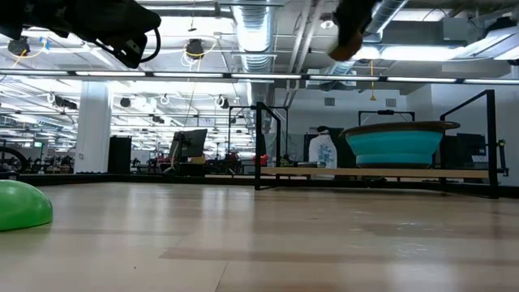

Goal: Pick & Place Fruit
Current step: Put the half brown kiwi into the blue colander

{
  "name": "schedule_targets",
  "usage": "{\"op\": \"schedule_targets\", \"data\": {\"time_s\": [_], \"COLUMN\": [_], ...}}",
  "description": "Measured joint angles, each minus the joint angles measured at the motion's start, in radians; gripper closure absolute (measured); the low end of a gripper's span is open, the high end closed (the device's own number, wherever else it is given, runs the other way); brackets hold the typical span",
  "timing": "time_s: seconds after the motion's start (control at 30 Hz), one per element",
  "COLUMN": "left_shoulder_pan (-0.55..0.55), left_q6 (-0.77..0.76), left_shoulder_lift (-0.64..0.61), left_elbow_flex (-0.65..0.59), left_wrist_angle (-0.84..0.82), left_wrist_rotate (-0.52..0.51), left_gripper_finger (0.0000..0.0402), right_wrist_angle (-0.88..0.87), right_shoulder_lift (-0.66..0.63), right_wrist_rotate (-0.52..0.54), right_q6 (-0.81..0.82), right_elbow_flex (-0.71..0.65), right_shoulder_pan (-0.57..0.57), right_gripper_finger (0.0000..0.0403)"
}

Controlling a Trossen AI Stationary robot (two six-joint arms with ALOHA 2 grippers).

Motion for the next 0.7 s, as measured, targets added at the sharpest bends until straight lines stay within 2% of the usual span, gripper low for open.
{"op": "schedule_targets", "data": {"time_s": [0.33, 0.7], "left_shoulder_pan": [0.000, 0.000], "left_q6": [-0.001, -0.001], "left_shoulder_lift": [0.000, 0.000], "left_elbow_flex": [0.000, 0.000], "left_wrist_angle": [0.000, 0.000], "left_wrist_rotate": [0.000, 0.000], "left_gripper_finger": [0.0401, 0.0401], "right_wrist_angle": [-0.243, -0.307], "right_shoulder_lift": [-0.034, -0.034], "right_wrist_rotate": [0.023, 0.023], "right_q6": [-0.191, -0.349], "right_elbow_flex": [-0.011, -0.012], "right_shoulder_pan": [-0.298, -0.625], "right_gripper_finger": [0.0174, 0.0174]}}
